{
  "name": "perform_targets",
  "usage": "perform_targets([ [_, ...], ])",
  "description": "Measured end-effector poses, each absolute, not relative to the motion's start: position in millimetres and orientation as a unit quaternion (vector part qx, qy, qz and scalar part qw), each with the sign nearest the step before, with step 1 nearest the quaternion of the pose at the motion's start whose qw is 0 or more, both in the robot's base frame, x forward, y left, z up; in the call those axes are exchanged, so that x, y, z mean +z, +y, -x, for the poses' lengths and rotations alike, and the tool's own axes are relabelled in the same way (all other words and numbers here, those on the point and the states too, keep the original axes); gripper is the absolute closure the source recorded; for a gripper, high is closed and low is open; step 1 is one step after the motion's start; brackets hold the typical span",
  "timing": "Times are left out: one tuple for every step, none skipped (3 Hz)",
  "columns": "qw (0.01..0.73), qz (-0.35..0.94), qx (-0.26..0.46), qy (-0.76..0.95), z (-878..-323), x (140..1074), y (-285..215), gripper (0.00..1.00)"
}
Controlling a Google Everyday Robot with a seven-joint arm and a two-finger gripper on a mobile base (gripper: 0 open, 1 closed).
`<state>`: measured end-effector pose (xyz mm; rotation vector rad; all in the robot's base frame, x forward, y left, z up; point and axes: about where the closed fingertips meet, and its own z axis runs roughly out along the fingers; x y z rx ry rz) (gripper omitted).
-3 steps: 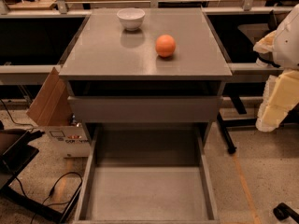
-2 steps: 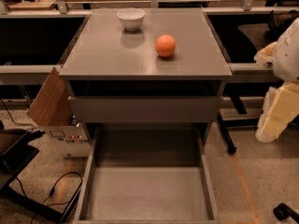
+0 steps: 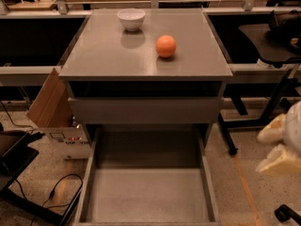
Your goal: Close middle drawer
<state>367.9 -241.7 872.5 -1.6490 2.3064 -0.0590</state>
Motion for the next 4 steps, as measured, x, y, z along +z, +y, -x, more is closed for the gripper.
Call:
perform_targets([
  [0.161,0.558,-0.01,0.814,-337.9,803.8,-261.4,0.73],
  [0.155,0.54,0.021,0.827,-304.9,738.4,-273.3,0.95],
  [0.152,0.538,0.024,0.829,-298.1,726.8,-274.5,1.0],
  [0.143,0.537,0.024,0.831,-299.2,716.6,-268.3,1.0],
])
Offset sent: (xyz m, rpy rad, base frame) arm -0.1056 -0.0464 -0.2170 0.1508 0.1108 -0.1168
